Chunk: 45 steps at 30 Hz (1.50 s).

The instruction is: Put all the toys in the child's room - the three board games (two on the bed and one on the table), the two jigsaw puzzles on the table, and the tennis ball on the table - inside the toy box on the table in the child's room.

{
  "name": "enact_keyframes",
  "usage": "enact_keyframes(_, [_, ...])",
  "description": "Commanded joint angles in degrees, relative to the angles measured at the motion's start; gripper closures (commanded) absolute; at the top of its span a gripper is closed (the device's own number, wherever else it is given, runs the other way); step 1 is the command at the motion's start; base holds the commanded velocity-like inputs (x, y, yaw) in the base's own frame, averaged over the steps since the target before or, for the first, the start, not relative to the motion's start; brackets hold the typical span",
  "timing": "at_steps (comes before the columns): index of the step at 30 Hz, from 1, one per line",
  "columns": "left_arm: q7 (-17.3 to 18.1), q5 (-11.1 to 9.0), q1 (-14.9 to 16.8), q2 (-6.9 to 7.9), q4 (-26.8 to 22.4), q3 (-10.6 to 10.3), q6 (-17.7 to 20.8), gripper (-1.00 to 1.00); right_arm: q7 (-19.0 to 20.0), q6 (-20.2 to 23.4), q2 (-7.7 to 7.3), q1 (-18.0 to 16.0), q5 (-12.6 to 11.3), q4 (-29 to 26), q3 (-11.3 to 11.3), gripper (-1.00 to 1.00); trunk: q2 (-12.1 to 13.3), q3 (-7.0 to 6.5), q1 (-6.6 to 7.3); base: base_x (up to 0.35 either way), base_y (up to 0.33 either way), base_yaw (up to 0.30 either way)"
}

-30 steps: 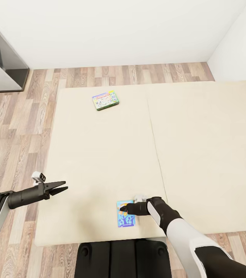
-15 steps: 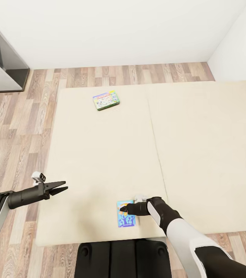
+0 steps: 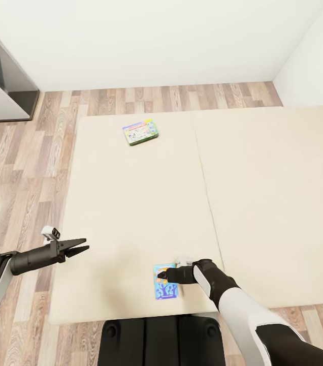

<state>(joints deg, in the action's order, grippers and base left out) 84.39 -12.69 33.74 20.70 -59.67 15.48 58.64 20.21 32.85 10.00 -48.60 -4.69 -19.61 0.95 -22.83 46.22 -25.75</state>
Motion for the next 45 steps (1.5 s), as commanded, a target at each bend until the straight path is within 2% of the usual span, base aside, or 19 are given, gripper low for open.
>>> enact_keyframes(1, [0.2, -0.1, 0.0, 0.03, 0.0, 0.0, 0.6, -1.0, -0.1, 0.4, 0.0, 0.0, -0.5, -0.1, 0.1, -1.0, -0.1, 0.06, -0.03, 0.0, 0.074, 0.0])
enact_keyframes(45, [0.2, -0.1, 0.0, 0.04, 0.0, 0.0, 0.6, -1.0, -0.1, 0.2, 0.0, 0.0, -0.5, -0.1, 0.1, -1.0, -0.1, 0.06, -0.03, 0.0, 0.02, 0.0])
